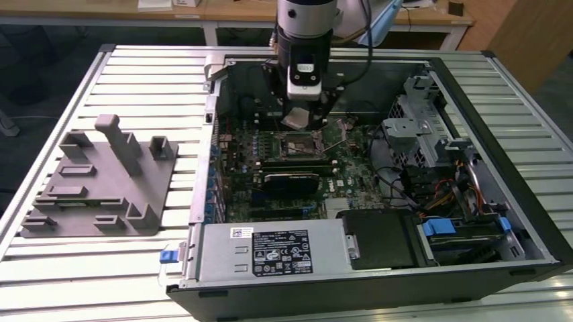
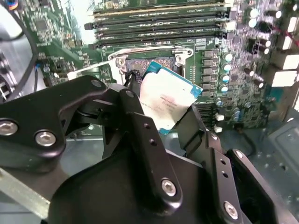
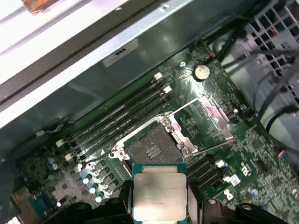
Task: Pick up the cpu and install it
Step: 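Place the cpu into insertion slot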
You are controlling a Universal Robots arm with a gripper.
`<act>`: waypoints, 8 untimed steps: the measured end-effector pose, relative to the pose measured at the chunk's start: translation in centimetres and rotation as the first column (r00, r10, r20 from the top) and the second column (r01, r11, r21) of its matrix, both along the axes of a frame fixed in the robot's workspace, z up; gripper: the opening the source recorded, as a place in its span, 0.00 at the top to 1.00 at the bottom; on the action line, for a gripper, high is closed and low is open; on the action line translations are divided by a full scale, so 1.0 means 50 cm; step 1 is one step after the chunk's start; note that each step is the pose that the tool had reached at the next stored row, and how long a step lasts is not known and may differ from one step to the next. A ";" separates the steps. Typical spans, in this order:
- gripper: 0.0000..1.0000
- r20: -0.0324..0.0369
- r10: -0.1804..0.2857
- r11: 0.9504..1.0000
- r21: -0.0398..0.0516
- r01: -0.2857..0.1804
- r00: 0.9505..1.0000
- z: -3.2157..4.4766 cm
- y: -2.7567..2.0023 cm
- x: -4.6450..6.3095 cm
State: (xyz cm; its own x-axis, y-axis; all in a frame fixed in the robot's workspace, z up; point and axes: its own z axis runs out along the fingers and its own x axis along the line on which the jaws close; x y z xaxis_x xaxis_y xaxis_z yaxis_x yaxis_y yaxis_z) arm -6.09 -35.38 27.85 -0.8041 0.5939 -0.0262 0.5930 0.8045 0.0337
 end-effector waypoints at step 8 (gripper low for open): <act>0.45 0.000 -0.138 0.990 0.000 0.138 0.990 -0.002 0.0000 0.000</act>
